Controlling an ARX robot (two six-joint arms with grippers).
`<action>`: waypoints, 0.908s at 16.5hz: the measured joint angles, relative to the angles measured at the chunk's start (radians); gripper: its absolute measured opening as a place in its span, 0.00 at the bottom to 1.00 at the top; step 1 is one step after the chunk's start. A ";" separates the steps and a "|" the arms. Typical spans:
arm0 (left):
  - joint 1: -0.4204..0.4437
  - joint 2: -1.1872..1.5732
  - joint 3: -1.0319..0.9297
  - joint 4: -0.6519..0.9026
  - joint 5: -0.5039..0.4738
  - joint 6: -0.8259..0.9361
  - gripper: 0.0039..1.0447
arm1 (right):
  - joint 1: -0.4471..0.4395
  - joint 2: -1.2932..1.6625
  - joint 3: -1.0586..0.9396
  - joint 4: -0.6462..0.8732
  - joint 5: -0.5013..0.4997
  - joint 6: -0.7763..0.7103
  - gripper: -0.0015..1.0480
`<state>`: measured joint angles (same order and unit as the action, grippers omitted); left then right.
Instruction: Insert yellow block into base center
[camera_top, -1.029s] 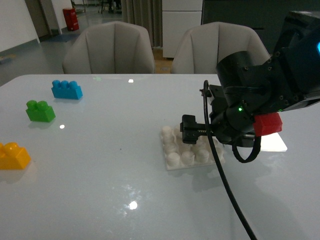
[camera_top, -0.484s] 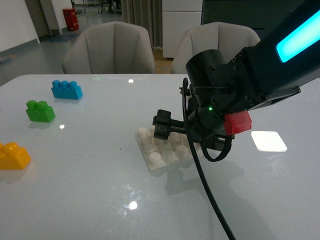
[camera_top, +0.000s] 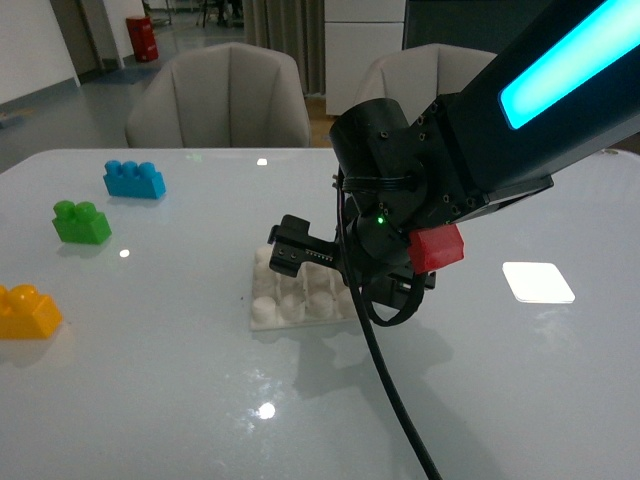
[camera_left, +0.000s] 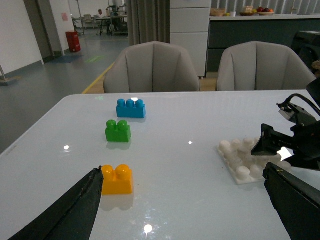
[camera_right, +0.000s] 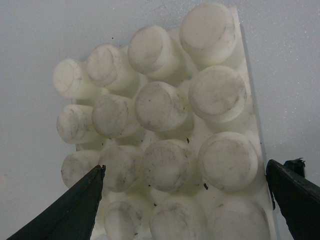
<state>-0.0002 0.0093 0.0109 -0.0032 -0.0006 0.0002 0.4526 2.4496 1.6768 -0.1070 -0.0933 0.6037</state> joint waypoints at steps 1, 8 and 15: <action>0.000 0.000 0.000 0.000 0.000 0.000 0.94 | -0.003 -0.013 -0.018 0.007 0.000 0.008 0.93; 0.000 0.000 0.000 0.000 0.000 0.000 0.94 | -0.209 -0.423 -0.370 0.183 -0.011 -0.014 0.93; 0.000 0.000 0.000 0.000 0.000 0.000 0.94 | -0.477 -1.171 -0.936 0.444 -0.032 -0.254 0.93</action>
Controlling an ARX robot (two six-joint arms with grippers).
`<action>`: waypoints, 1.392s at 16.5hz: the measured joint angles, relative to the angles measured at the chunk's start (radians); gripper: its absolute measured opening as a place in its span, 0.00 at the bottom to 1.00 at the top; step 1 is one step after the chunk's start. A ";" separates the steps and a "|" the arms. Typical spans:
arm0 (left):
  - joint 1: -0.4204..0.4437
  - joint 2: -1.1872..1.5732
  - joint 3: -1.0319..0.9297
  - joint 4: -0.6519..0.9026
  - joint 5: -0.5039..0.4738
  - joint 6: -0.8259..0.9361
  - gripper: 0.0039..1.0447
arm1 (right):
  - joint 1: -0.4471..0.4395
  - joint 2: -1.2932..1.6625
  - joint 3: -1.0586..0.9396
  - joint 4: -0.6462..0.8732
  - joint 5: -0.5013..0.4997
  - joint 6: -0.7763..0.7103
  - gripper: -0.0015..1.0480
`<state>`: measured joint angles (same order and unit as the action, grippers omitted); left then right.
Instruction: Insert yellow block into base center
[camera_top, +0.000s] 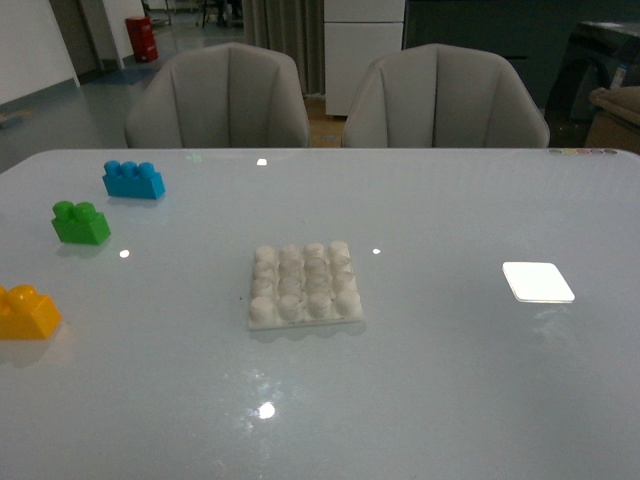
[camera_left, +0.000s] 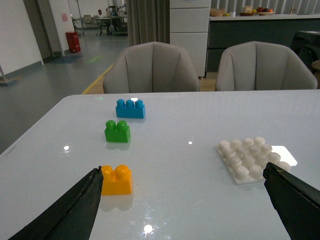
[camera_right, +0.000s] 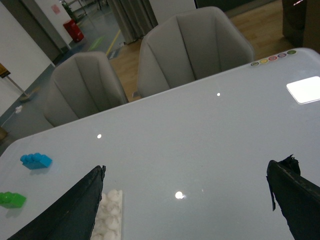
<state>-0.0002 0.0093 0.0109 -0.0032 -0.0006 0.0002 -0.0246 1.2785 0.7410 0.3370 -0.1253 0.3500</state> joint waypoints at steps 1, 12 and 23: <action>0.000 0.000 0.000 0.000 0.000 0.000 0.94 | -0.048 -0.110 -0.096 0.031 -0.016 -0.039 0.92; 0.000 0.000 0.000 0.000 0.000 0.000 0.94 | -0.050 -1.190 -0.637 -0.356 0.068 -0.344 0.02; 0.000 0.000 0.000 0.000 0.000 0.000 0.94 | 0.024 -1.273 -0.728 -0.346 0.125 -0.345 0.02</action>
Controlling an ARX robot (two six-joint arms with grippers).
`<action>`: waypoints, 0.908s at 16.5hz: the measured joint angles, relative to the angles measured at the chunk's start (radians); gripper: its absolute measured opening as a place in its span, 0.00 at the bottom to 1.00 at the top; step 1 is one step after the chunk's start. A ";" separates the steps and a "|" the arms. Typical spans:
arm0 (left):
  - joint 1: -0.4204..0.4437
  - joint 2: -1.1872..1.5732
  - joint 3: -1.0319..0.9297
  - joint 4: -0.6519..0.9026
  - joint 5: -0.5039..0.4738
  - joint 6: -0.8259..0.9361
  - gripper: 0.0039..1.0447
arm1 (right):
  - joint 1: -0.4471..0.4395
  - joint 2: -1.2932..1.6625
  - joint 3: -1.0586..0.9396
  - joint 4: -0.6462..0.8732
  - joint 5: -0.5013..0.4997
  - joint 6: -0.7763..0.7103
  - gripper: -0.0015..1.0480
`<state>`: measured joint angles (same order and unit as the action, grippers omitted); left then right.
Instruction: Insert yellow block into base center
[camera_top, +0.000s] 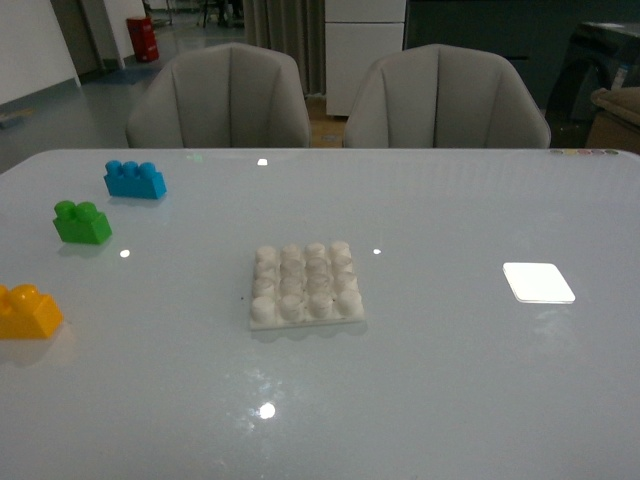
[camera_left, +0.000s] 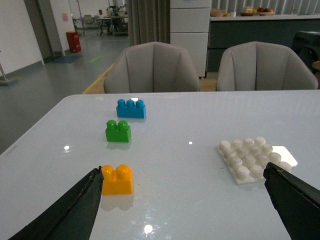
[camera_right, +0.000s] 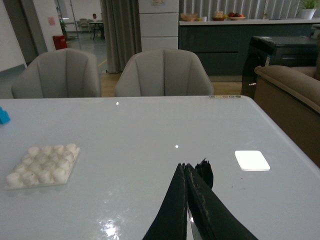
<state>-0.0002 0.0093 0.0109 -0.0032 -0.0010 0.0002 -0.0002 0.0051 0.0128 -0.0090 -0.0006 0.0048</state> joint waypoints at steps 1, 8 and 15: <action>0.000 0.000 0.000 0.000 0.000 0.000 0.94 | 0.000 0.007 0.000 0.000 0.001 0.000 0.02; 0.000 0.000 0.000 0.000 0.000 0.000 0.94 | 0.000 -0.001 0.000 0.005 0.001 0.000 0.02; 0.000 0.000 0.000 0.000 0.000 0.000 0.94 | 0.000 -0.001 0.000 0.005 0.001 -0.002 0.48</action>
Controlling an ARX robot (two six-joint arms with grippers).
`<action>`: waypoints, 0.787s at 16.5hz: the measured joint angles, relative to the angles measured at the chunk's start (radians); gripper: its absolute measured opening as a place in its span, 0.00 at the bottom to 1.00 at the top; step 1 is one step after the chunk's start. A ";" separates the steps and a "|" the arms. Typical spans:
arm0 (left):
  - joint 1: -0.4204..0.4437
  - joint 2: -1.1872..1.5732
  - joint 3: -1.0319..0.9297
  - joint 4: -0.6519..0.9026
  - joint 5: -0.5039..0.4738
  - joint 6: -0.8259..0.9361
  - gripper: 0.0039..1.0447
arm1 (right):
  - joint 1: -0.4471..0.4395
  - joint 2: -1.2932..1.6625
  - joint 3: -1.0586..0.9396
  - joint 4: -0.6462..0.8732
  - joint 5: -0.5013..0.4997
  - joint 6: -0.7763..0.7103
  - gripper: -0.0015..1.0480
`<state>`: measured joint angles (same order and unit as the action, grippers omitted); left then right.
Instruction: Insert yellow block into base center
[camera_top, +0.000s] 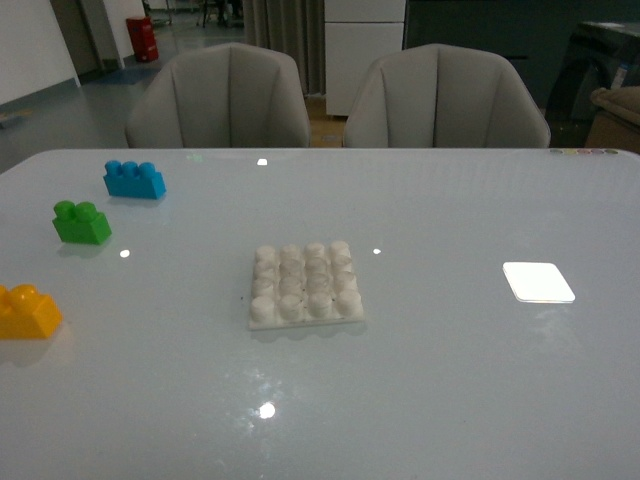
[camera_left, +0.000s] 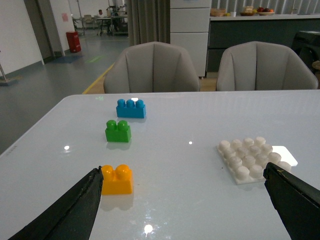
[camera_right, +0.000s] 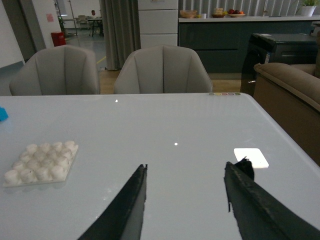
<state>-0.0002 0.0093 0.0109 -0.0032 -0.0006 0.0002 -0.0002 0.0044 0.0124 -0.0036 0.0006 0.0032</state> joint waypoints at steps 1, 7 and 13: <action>0.000 0.000 0.000 0.000 0.000 0.000 0.94 | 0.000 0.000 0.000 0.000 0.000 0.000 0.60; 0.000 0.000 0.000 0.000 0.000 0.000 0.94 | 0.000 0.000 0.000 0.000 0.000 0.000 0.94; 0.002 0.158 0.117 -0.226 -0.105 -0.175 0.94 | 0.000 0.000 0.000 0.000 0.000 -0.001 0.94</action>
<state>0.0017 0.1669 0.1284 -0.2291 -0.1059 -0.1753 -0.0002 0.0044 0.0124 -0.0040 0.0006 0.0025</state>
